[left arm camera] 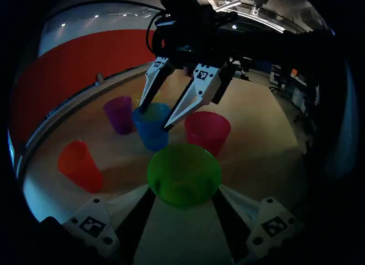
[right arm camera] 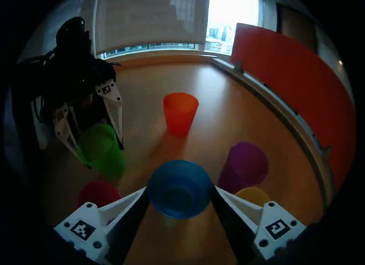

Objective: Pour water

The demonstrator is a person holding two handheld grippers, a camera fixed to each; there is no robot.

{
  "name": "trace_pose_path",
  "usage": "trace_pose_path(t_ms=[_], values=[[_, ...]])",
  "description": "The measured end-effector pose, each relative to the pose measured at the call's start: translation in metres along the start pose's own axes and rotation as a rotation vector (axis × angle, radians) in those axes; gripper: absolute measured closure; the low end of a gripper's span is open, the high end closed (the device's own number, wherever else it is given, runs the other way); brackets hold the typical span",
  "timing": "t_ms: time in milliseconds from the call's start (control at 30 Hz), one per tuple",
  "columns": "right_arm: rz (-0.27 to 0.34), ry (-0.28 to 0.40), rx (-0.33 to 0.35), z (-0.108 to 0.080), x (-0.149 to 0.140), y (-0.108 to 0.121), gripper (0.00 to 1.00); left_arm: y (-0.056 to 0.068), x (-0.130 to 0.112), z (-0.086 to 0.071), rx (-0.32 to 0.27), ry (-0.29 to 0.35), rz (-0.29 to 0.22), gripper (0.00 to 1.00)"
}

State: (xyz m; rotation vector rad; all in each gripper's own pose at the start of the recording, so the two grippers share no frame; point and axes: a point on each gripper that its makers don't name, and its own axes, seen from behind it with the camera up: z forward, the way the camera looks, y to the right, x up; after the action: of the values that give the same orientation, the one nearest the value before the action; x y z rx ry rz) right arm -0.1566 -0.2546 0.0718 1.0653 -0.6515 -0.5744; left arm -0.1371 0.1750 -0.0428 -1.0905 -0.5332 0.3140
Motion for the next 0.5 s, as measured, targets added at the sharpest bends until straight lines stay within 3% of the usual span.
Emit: trace_pose_path(t_ms=[500], values=[[0.020, 0.027, -0.024, 0.0022, -0.0007, 0.0052, 0.06, -0.0001, 0.0016, -0.0008, 0.007, 0.006, -0.004, 0.19]])
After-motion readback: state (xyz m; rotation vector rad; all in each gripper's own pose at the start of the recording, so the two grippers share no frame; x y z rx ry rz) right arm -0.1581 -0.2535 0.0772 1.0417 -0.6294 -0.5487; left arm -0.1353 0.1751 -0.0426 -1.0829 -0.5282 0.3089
